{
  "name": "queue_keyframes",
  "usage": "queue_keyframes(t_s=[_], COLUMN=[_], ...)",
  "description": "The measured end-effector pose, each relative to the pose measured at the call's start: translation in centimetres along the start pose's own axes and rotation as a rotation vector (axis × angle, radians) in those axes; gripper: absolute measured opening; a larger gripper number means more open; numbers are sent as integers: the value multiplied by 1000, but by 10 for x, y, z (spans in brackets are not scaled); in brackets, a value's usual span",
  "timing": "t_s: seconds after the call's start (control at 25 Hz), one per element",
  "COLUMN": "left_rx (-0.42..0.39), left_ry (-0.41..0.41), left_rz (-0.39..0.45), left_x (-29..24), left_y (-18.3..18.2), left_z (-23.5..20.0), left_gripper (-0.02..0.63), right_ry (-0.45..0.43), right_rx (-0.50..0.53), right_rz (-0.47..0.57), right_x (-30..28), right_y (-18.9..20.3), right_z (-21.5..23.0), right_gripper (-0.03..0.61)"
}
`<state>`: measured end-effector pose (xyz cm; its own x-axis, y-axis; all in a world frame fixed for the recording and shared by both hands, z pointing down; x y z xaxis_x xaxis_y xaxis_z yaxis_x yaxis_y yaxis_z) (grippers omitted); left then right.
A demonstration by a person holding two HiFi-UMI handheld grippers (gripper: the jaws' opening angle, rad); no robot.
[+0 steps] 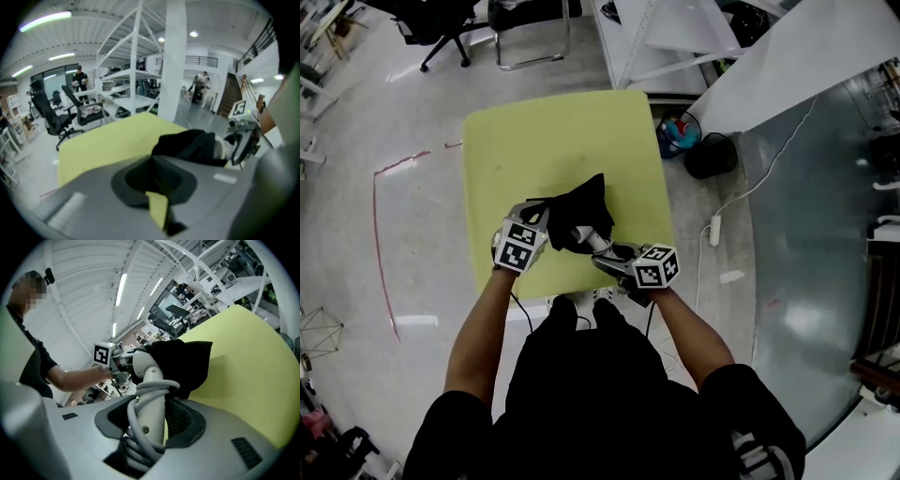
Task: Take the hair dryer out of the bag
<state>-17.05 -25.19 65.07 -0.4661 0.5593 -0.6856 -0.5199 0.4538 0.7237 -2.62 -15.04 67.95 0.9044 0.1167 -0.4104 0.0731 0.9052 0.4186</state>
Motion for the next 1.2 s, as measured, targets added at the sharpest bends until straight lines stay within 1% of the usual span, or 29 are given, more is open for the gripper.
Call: queue_keyframes(t_s=[0.2,0.36,0.48,0.72,0.8,1.0,1.16,1.2], left_rx=[17,36,36,34,48,52,50,43], left_ry=[-8,-27,-51,-67,-66,-15,38,52], left_rz=[4,2,-2,22,44,97,90,85], left_x=[2,0,0,6,8,11,11,11], left_y=[-2,-1,-3,-9,-12,-25,-25,-24], left_z=[-2,-7,-12,-16,-14,10,36,44], left_gripper=[14,14,14,14,14,15,20,44], right_ry=[-103,-194,-257,-325,-347,-350,-291,-270], right_rx=[-14,-31,-24,-8,-8,-7,5,8], right_rz=[31,55,65,101,120,198,273,287], right_x=[6,12,18,28,33,48,60,62], right_y=[-2,-3,-5,-9,-11,-20,-28,-31], right_z=[-16,-29,-44,-68,-77,-96,-96,-94], right_gripper=[187,187,187,189,189,189,189,189])
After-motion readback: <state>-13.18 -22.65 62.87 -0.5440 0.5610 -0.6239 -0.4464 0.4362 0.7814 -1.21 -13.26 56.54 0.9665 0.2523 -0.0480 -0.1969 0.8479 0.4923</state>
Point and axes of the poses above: the fingertips, and each gripper's own axes: x backward along the fingers, z to its right, y out of its underside, the point moved 2 cm from there along x, backward along the fingers, and after that the axes turned 10 degrees about -x, right-handed, at the moved point
